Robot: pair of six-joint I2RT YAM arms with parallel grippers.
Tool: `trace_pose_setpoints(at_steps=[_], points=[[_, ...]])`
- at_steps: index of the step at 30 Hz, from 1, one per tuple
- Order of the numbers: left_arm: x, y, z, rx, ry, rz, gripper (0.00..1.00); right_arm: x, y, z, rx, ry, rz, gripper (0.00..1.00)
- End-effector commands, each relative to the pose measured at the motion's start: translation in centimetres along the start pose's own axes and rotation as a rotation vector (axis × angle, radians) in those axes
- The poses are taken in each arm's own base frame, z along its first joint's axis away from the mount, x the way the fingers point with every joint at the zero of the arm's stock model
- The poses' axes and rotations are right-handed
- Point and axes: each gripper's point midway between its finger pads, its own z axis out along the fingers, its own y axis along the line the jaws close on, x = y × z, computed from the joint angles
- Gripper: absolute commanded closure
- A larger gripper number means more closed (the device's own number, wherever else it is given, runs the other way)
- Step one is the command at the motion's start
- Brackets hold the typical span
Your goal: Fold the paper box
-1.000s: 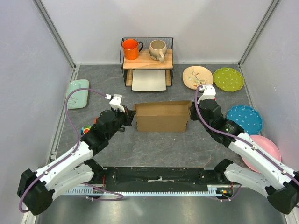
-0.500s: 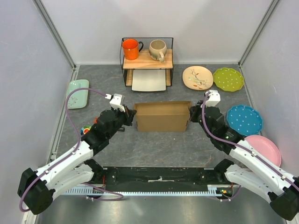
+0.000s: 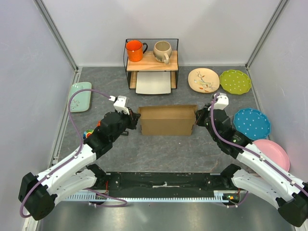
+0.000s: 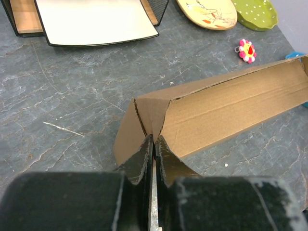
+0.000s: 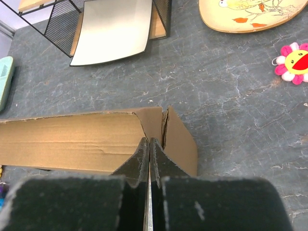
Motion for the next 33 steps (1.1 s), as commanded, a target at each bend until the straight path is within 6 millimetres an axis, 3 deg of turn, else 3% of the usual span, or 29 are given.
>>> trace_pose_setpoints(at_steps=[1,5,8,17,24,33], points=[[2.5,2.3,-0.6,-0.12,0.129,0.025,0.89,7.2,-6.3,-1.8,0.224,0.27,-0.143,1.0],[0.7,1.7,-0.8,-0.102,0.095,0.024,0.72,7.8,-6.6,-1.8,0.227,0.283,-0.148,1.0],[-0.8,1.1,-1.1,-0.086,0.067,0.026,0.67,7.8,-6.5,-1.8,0.223,0.283,-0.145,1.0],[-3.2,0.5,-1.0,-0.078,0.025,0.053,0.65,7.6,-6.1,-1.8,0.201,0.281,-0.145,1.0],[-5.5,-1.1,-1.0,-0.022,-0.02,0.027,0.61,7.6,-6.0,-1.8,0.195,0.283,-0.148,1.0],[-5.9,-1.1,0.5,-0.039,-0.003,0.081,0.58,7.6,-5.8,-1.8,0.184,0.284,-0.147,1.0]])
